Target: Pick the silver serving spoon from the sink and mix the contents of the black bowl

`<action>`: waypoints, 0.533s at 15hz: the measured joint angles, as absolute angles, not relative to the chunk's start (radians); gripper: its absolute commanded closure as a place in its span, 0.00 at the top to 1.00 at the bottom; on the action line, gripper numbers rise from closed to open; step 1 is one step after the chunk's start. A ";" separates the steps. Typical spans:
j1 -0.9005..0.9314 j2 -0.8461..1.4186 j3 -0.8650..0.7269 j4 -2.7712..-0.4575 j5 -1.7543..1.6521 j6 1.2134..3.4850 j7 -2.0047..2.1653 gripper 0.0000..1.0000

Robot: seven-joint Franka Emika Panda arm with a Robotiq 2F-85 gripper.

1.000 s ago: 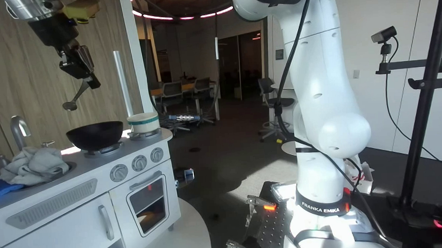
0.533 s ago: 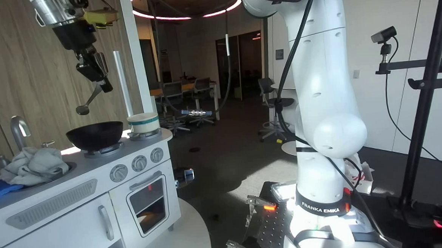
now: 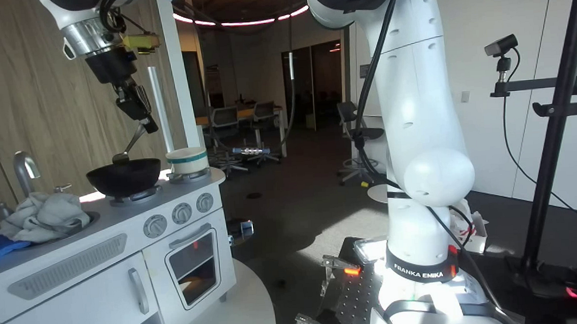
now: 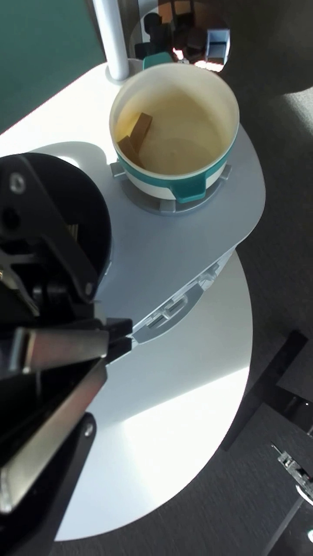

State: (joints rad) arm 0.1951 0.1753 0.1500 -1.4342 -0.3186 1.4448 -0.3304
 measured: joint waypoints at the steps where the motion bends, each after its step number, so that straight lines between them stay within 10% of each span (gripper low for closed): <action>1: 0.188 0.175 0.150 -1.433 -0.317 1.437 -0.339 0.01; 8: 0.123 0.183 0.132 -1.420 -0.245 1.403 -0.429 0.01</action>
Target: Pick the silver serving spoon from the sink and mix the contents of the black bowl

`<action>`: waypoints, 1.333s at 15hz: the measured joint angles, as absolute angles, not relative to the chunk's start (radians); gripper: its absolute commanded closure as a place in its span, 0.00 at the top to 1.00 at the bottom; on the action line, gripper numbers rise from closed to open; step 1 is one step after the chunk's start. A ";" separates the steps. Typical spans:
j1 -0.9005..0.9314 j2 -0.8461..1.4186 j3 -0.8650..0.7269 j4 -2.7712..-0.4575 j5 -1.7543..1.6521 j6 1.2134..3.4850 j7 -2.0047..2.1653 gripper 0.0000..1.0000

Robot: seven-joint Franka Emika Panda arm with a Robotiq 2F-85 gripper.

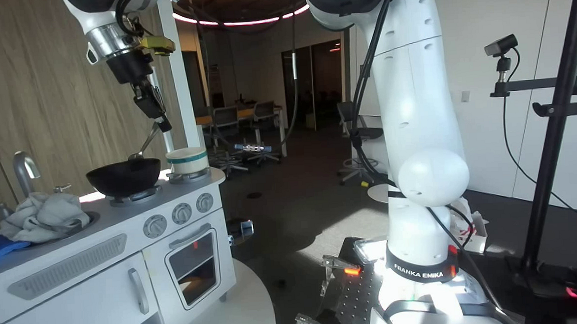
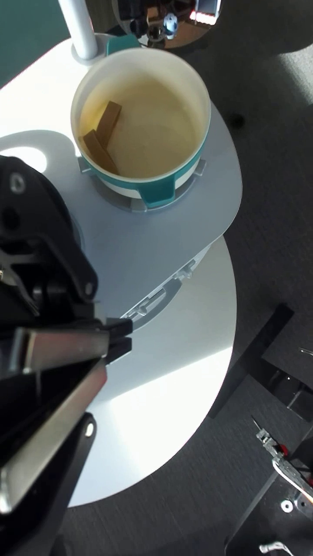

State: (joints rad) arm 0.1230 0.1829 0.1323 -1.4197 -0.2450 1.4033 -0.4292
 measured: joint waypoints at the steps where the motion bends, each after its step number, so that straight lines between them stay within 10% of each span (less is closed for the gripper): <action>1: 0.114 0.188 0.129 -1.419 -0.236 1.400 -0.443 0.01; 20: 0.090 0.545 0.114 -0.929 -0.255 1.162 -0.623 0.01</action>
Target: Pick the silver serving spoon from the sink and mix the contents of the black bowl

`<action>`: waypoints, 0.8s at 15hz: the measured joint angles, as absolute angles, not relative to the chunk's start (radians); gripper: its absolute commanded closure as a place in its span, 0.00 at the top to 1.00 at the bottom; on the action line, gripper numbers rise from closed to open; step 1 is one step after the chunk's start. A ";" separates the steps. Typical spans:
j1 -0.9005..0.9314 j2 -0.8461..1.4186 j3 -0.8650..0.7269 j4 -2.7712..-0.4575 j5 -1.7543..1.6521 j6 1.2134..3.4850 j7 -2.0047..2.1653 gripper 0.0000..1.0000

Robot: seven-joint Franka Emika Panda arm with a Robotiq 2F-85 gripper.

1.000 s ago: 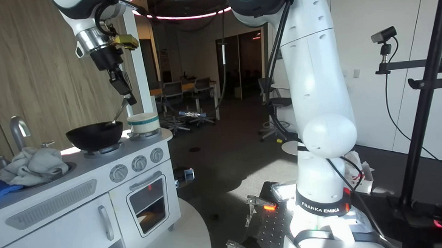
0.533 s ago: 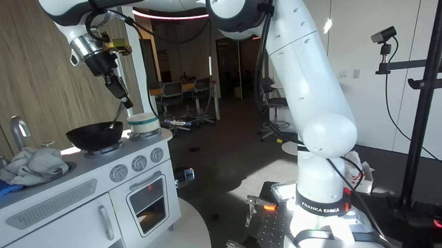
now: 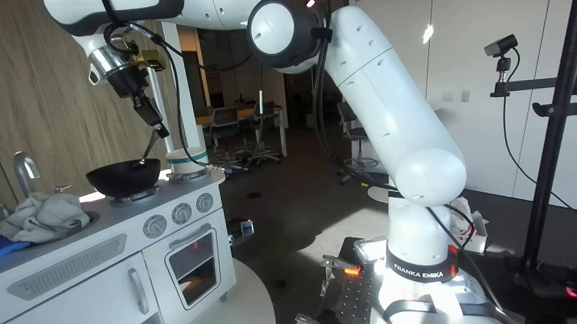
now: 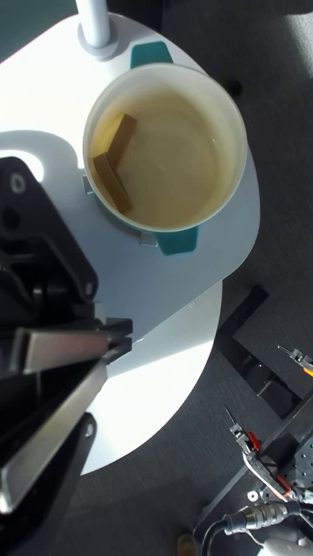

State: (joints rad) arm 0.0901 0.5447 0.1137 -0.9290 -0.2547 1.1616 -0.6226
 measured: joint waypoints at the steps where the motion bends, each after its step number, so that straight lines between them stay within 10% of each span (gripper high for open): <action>1: 0.090 0.565 0.113 -0.900 -0.256 1.161 -0.633 0.01; 12: 0.139 0.705 0.125 -0.720 -0.251 1.113 -0.688 0.01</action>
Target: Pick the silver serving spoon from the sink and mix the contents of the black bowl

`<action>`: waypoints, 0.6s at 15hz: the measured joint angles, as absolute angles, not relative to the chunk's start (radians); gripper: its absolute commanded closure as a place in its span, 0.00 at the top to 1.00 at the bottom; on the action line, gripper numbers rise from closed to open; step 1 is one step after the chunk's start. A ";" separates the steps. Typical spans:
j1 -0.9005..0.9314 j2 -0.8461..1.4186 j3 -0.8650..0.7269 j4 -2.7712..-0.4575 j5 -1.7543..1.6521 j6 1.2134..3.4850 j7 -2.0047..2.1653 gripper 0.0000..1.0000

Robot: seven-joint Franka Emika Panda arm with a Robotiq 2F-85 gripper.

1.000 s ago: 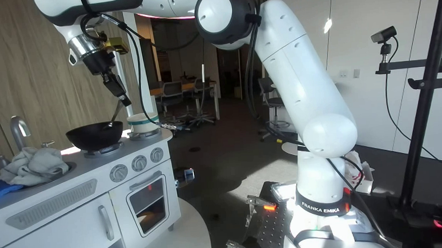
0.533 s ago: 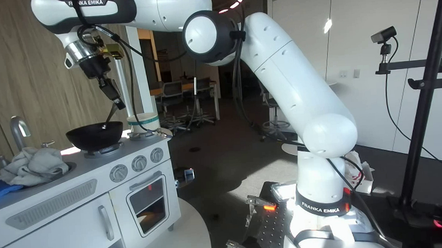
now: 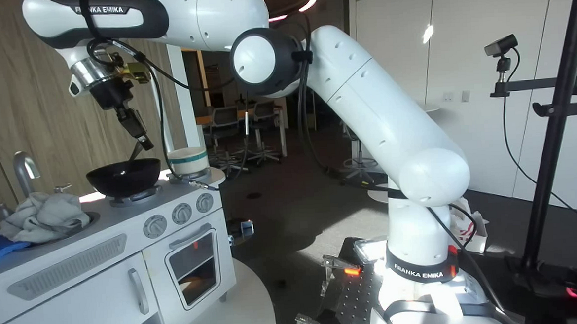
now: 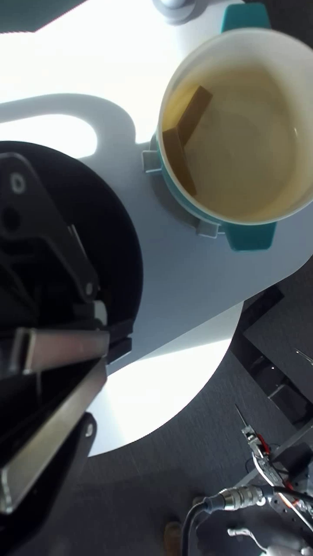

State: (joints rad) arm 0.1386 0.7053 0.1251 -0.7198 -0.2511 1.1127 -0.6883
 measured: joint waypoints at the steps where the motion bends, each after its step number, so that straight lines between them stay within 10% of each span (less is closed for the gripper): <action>1: 0.147 0.705 0.131 -0.712 -0.247 1.092 -0.688 0.01; 9: 0.176 0.700 0.124 -0.672 -0.251 0.959 -0.629 0.01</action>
